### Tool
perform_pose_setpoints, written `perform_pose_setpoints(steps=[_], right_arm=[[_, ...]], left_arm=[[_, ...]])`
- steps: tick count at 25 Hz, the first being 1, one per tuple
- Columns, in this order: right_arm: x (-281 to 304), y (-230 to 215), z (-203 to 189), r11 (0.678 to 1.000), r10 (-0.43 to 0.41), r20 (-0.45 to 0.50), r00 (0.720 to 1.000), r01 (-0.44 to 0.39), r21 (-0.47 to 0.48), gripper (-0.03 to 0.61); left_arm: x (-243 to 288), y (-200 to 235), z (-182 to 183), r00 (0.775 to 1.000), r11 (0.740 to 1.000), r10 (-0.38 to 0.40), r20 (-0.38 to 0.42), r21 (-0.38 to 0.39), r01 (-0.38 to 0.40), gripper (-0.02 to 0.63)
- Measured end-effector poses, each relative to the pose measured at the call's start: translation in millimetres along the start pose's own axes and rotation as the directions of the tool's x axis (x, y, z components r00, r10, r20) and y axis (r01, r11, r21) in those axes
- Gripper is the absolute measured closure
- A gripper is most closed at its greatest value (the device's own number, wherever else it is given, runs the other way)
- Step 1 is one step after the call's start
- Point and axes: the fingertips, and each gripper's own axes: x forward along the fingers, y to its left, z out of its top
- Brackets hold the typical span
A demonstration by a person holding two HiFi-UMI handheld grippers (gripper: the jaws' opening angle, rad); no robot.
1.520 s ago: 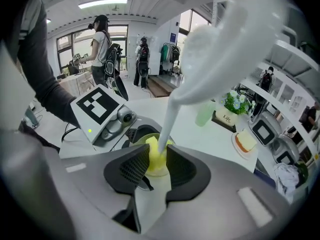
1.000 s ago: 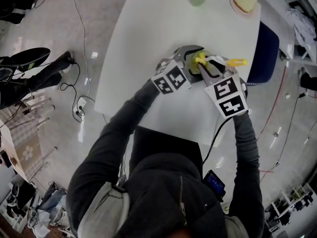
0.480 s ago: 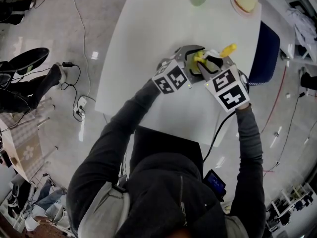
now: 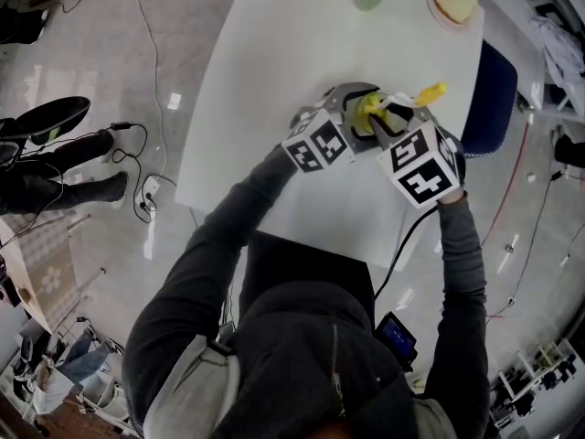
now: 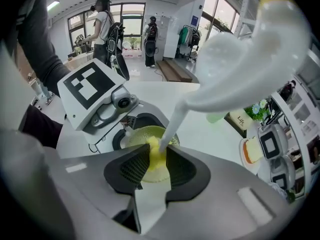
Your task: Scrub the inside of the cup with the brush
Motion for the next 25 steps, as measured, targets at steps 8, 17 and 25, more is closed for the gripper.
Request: perform_pose_setpoints(steps=[8, 17, 25], right_arm=[[-3.5, -1.7, -5.2, 0.999, 0.045, -0.069, 0.997, -0.046, -0.006, 0.474], [-3.0, 3.2, -6.3, 0.995, 0.097, -0.113, 0.989, -0.096, 0.013, 0.477], [-6.1, 5.6, -3.9, 0.995, 0.092, -0.076, 0.993, -0.089, 0.043, 0.479]], left_arm=[[0.9, 3.2, -0.6, 1.0, 1.0, -0.001, 0.0, -0.003, 0.001, 0.222], [-1.1, 0.2, -2.8, 1.0, 1.0, -0.006, 0.002, 0.003, 0.006, 0.222], [0.5, -1.6, -1.8, 1.0, 1.0, -0.006, 0.004, 0.004, 0.006, 0.222]])
